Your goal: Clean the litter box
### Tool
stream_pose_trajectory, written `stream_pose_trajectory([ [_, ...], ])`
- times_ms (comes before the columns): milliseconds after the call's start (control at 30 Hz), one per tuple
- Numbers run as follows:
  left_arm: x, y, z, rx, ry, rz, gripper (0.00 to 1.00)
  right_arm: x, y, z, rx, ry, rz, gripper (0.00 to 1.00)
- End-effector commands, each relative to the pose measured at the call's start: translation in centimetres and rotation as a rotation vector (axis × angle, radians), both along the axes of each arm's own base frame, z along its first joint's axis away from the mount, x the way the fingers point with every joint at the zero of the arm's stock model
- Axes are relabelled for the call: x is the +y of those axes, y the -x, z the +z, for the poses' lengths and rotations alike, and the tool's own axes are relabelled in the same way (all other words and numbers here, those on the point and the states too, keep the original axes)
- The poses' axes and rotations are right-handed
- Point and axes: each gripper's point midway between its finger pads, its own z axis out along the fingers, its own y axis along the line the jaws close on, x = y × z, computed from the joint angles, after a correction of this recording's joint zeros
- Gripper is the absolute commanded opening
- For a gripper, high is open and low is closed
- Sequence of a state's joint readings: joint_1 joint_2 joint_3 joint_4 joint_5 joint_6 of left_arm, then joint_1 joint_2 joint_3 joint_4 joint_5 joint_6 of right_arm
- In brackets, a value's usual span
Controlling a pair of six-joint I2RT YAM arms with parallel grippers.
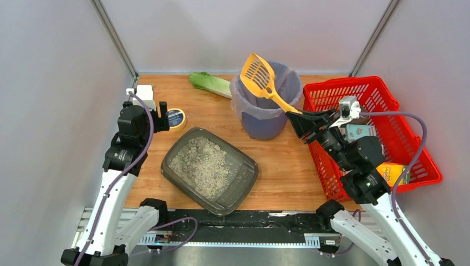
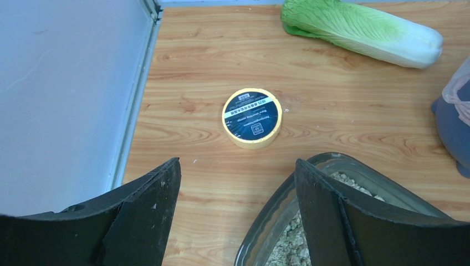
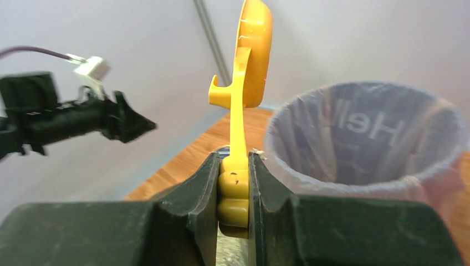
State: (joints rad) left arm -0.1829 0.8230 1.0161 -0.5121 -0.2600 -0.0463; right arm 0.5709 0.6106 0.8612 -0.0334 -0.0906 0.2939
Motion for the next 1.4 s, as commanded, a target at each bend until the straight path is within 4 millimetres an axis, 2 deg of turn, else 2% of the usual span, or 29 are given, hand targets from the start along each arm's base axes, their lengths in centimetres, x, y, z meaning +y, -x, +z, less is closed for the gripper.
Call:
stream_pose_trajectory([
  [0, -0.7, -0.5, 0.7, -0.026, 0.021, -0.029, 0.83, 2.5, 2.1, 3.0, 0.079, -0.125, 0.193, 0.0],
  [33, -1.1, -0.5, 0.5, -0.019, 0.034, -0.047, 0.83, 3.0, 2.0, 2.7, 0.121, -0.119, 0.211, 0.0],
  [67, -1.4, -0.6, 0.4, -0.009, 0.039, -0.058, 0.83, 4.1, 1.5, 0.6, 0.225, -0.079, 0.241, 0.0],
  [100, -1.6, -0.7, 0.4, -0.007, 0.046, -0.068, 0.84, 4.5, 1.4, 0.0, 0.278, -0.066, 0.258, 0.0],
  [133, -1.9, -0.8, 0.1, 0.006, 0.051, -0.082, 0.84, 4.8, 1.8, 0.7, 0.315, -0.079, 0.28, 0.0],
  [167, -2.0, -0.8, 0.2, 0.009, 0.054, -0.086, 0.84, 5.7, 1.6, -1.3, 0.417, -0.044, 0.305, 0.0],
  [333, -1.8, -0.8, -0.1, 0.027, 0.045, -0.079, 0.84, 8.4, 3.6, -3.5, 0.58, -0.025, 0.451, 0.0],
  [500, -1.9, -0.9, -0.7, 0.071, 0.037, -0.084, 0.84, 10.2, 4.3, -7.7, 0.752, 0.052, 0.475, 0.0],
  [633, -2.6, 0.1, -2.0, 0.145, 0.085, -0.101, 0.84, 12.8, 5.2, -11.0, 0.88, 0.122, 0.513, 0.0],
  [733, -3.2, 0.8, -3.7, 0.193, 0.1, -0.133, 0.84, 15.0, 6.8, -12.6, 0.91, 0.184, 0.544, 0.0],
  [800, -3.4, 1.1, -5.1, 0.24, 0.095, -0.145, 0.84, 15.8, 6.6, -14.4, 0.968, 0.205, 0.52, 0.0],
  [900, -3.2, 1.8, -7.7, 0.345, 0.067, -0.145, 0.84, 16.2, 6.7, -16.4, 1.054, 0.22, 0.498, 0.0],
  [967, -3.2, 2.2, -9.7, 0.412, 0.062, -0.147, 0.84, 15.7, 6.4, -17.8, 1.108, 0.222, 0.43, 0.0],
  [1133, -3.9, 2.4, -13.1, 0.522, 0.064, -0.181, 0.8, 14.6, 6.0, -18.7, 1.164, 0.181, 0.328, 0.0],
  [1367, -3.7, 2.6, -14.5, 0.597, 0.046, -0.181, 0.69, 14.3, 4.3, -20.7, 1.222, 0.134, 0.181, 0.0],
])
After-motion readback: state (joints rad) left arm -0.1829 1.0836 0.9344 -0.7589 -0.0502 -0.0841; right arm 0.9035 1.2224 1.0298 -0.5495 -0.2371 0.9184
